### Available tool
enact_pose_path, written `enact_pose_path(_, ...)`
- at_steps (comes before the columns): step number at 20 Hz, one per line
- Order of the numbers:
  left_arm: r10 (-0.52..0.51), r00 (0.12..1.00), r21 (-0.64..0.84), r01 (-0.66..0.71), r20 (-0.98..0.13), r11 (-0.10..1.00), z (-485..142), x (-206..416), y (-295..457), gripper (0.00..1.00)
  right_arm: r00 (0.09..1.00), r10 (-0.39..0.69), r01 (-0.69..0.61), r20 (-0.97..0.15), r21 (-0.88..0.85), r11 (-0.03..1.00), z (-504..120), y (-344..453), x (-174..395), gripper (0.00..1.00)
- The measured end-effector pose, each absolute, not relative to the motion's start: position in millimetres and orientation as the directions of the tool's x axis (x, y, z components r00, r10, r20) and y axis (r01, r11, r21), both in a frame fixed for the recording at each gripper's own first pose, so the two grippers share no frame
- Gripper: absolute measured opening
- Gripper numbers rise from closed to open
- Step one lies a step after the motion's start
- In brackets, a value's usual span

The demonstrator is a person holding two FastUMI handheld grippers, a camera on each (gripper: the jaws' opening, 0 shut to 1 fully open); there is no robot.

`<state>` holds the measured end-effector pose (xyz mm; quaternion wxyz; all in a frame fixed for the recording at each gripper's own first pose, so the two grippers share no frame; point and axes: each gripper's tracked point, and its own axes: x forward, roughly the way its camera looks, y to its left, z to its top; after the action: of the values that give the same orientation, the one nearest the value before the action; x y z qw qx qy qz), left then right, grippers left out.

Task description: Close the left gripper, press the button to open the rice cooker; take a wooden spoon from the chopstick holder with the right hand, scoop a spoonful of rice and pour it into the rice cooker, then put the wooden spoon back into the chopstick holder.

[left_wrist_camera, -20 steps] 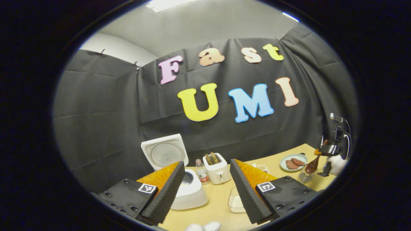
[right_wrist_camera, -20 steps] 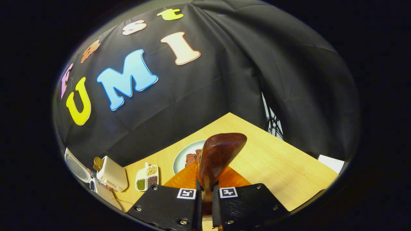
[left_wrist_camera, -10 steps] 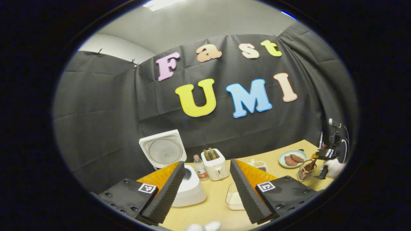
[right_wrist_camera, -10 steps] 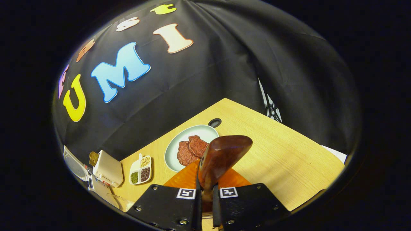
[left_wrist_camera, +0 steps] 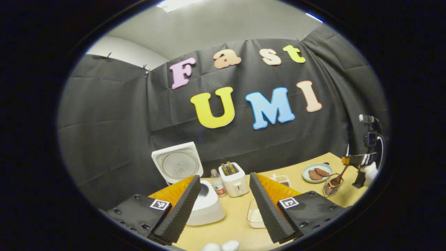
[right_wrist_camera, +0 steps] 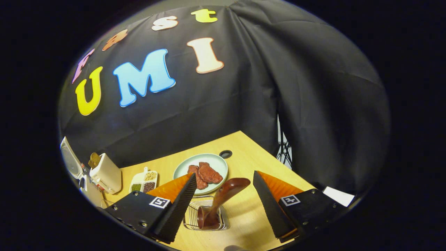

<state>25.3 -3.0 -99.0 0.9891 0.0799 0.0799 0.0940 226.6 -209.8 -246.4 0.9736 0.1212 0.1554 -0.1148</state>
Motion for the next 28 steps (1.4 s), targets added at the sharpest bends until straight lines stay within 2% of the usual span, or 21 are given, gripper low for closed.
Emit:
enact_pose_path(5, 0.199, 0.970, 0.133, -0.181, -0.138, 0.974, -97.6, 34.6, 20.3, 1.00, 0.985, -0.155, 0.156, -0.080, 0.012, 0.988, -115.7, -172.5, 184.1, 0.99)
enact_pose_path(8, 0.211, 0.971, 0.120, -0.198, -0.108, 0.973, -86.3, 46.5, 41.3, 1.00, 0.997, -0.080, 0.080, -0.004, -0.052, 0.995, -66.7, -126.3, 148.1, 0.99)
enact_pose_path(11, 0.246, 0.968, 0.132, -0.238, -0.045, 0.962, -61.9, 63.7, 71.1, 1.00, 1.000, 0.012, -0.012, 0.000, -0.039, 0.999, -47.5, -75.3, 118.3, 0.98)
enact_pose_path(12, 0.257, 0.966, 0.129, -0.252, -0.023, 0.959, -52.2, 71.5, 82.3, 0.96, 0.999, 0.043, -0.043, 0.001, -0.035, 0.998, -46.3, -59.1, 107.4, 0.98)
enact_pose_path(13, 0.265, 0.964, 0.124, -0.262, 0.000, 0.957, -41.5, 80.3, 93.7, 1.00, 0.998, 0.062, -0.062, -0.006, -0.029, 0.998, -47.2, -44.3, 94.8, 0.95)
enact_pose_path(14, 0.274, 0.961, 0.119, -0.275, 0.025, 0.954, -30.4, 88.5, 105.3, 1.00, 0.996, 0.088, -0.088, -0.018, -0.022, 0.996, -48.3, -29.9, 86.7, 0.98)
enact_pose_path(17, 0.294, 0.954, 0.090, -0.298, 0.055, 0.950, -6.2, 119.3, 138.3, 0.99, 0.987, 0.148, -0.149, -0.061, -0.007, 0.989, -58.3, 7.1, 68.1, 0.98)
enact_pose_path(22, 0.332, 0.942, -0.016, -0.332, 0.040, 0.943, 19.2, 182.4, 201.5, 1.00, 0.979, 0.178, -0.182, -0.103, -0.030, 0.983, -63.4, 33.7, 64.6, 0.99)
enact_pose_path(28, 0.444, 0.895, -0.074, -0.446, -0.046, 0.892, 6.8, 260.5, 291.9, 0.98, 0.971, 0.195, -0.198, -0.141, -0.009, 0.980, -65.0, 52.1, 78.1, 0.98)
